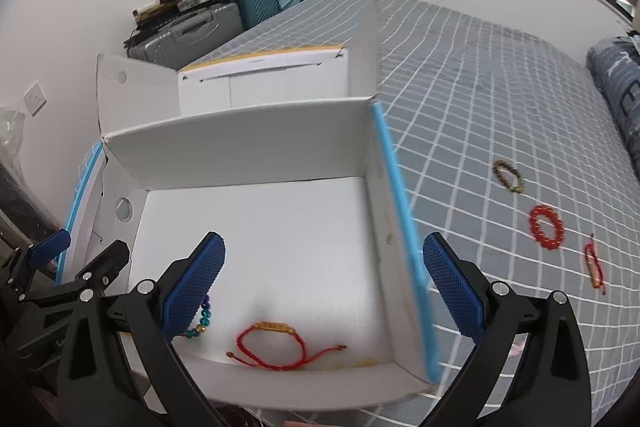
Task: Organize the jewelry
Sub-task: 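Carry both bracelets into the white box and open both tools, then move both tools back over the remaining jewelry on the bed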
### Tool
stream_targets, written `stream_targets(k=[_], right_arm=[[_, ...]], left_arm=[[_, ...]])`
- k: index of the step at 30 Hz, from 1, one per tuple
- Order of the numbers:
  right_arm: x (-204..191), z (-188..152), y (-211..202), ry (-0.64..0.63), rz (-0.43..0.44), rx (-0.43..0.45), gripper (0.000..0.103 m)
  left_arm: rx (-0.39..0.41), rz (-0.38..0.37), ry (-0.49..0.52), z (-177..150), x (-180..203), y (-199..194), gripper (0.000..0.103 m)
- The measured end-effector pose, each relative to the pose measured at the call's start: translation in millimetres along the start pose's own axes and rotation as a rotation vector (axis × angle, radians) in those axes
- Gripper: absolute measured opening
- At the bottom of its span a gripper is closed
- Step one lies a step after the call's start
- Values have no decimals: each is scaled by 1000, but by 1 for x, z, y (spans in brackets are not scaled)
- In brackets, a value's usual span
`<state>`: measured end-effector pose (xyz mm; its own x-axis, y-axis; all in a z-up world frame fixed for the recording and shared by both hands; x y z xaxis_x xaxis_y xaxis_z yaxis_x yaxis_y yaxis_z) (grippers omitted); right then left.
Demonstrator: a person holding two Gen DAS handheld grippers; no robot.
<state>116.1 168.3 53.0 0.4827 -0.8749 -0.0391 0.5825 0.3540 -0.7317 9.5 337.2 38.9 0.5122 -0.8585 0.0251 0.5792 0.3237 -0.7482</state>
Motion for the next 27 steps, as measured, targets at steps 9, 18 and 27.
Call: stream_targets(k=[9,18,27], right_arm=[[66,-11,-52,80,-79,46,95],[149,-42,-104,174,-203,71,95],[222,-85,-128,247,-303,35,95]], left_arm=[[25,-101,74,-1,68,-33,97],[43,-211,170,-15,150,-61,97],[0,-298,254,-36,218,-64,97]])
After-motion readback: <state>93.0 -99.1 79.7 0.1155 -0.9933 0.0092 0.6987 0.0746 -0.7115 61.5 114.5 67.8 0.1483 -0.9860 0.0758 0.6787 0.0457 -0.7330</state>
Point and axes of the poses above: each gripper's, at about its wrist camera, not at the fingertips, and y roughly the way its jaws point, x to its right, z to its top, the point moved 3 cm from there along y, roughly the way its jaws point, and after that the axes turned 3 degrees about -y, right-handed, at the moved point
